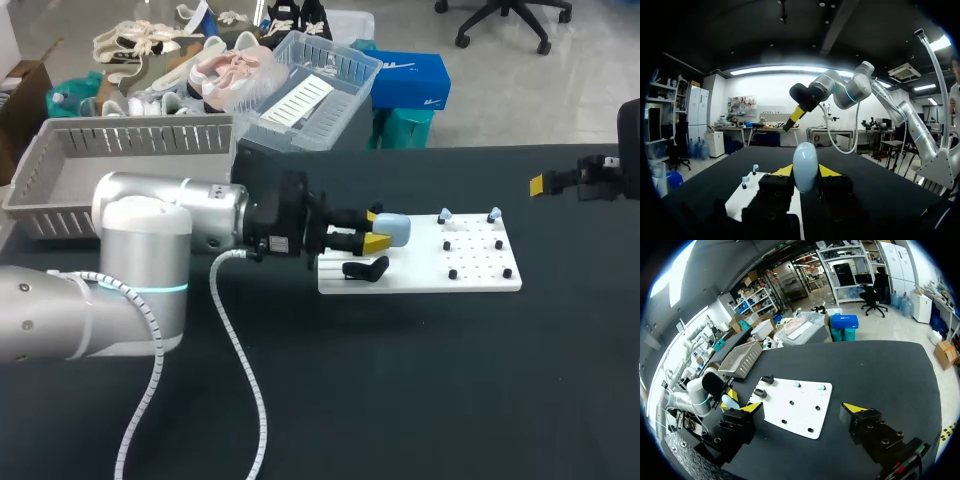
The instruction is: Pick up each earbud case from the left stands, insert the matching earbuds, close the lid, and place the case in the box.
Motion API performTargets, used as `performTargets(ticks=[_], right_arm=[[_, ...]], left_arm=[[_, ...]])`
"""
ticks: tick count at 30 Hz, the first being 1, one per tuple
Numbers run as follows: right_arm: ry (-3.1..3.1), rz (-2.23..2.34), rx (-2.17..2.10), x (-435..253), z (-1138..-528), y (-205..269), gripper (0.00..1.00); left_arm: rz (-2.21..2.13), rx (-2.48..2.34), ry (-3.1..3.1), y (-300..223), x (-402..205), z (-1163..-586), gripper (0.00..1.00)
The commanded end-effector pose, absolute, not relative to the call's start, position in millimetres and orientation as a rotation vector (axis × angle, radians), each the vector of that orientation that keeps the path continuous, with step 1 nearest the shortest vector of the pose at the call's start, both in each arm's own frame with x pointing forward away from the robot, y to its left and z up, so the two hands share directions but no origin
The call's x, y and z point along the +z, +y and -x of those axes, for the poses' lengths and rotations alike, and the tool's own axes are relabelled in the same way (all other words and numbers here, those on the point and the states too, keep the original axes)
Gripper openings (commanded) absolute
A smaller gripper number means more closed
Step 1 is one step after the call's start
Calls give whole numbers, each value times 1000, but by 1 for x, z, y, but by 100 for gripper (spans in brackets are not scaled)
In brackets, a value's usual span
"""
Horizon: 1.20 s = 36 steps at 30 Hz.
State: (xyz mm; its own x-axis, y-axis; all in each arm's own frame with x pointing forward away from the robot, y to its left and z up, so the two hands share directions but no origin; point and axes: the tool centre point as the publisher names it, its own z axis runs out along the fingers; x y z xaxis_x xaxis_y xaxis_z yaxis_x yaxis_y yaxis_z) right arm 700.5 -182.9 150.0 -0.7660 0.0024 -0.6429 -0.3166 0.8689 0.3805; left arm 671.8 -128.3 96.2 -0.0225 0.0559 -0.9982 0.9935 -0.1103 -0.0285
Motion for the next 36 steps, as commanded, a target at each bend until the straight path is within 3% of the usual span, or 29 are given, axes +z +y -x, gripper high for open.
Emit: performTargets(ticks=[1,28,36], right_arm=[[2374,229,633,150,-701,-184,100],[2374,229,633,150,-701,-184,100],[2387,411,568,158,-681,-147,100]], left_arm=[[-1311,-1270,1212,-132,85,-674,0],[-1356,-1208,1157,-155,61,-669,0],[-1340,-1213,1177,-156,59,-673,0]])
